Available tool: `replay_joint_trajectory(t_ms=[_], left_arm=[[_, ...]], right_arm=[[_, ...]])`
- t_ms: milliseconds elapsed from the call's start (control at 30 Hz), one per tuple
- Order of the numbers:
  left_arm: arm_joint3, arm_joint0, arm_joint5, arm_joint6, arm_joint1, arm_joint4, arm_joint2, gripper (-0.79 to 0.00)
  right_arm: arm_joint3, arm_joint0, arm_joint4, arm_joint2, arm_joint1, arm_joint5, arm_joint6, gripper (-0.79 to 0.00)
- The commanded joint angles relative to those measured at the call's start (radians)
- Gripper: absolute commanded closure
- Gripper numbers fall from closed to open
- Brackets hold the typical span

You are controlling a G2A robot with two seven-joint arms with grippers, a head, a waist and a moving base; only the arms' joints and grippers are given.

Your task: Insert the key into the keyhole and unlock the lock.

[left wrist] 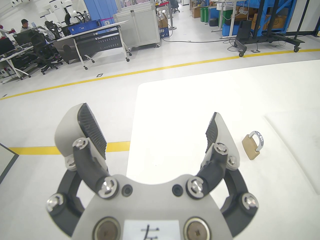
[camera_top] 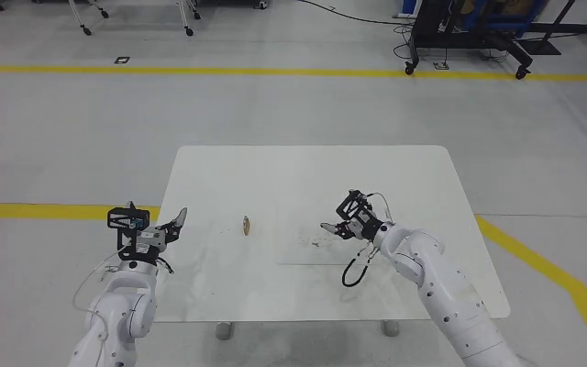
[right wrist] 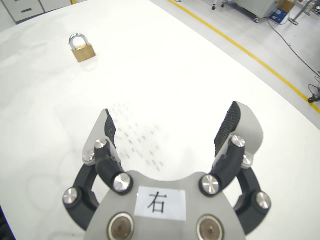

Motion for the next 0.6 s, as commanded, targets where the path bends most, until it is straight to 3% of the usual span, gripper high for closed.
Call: replay_joint_trajectory(t_ms=[0,233,267,333,400,567], left_arm=[[0.0,0.0,0.0,0.0,0.0,0.0,0.0,-0.785],[0.0,0.0,0.0,0.0,0.0,0.0,0.0,-0.785],[0.0,0.0,0.0,0.0,0.0,0.0,0.0,-0.785],[0.0,0.0,0.0,0.0,0.0,0.0,0.0,-0.785],[0.0,0.0,0.0,0.0,0.0,0.0,0.0,-0.785],[0.0,0.0,0.0,0.0,0.0,0.0,0.0,-0.785]], right_arm=[[0.022,0.026,-0.02,-0.024,-0.001,-0.057,-0.001,-0.785],[0.104,0.104,-0.056,-0.079,0.005,-0.323,-0.033,-0.785],[0.113,0.112,-0.062,-0.08,0.007,-0.351,-0.042,-0.723],[0.13,0.124,-0.081,-0.084,0.01,-0.384,-0.039,-0.406],[0.145,0.137,-0.099,-0.097,0.01,-0.397,-0.017,-0.36],[0.173,0.177,-0.1,-0.158,0.0,-0.432,0.049,-0.345]])
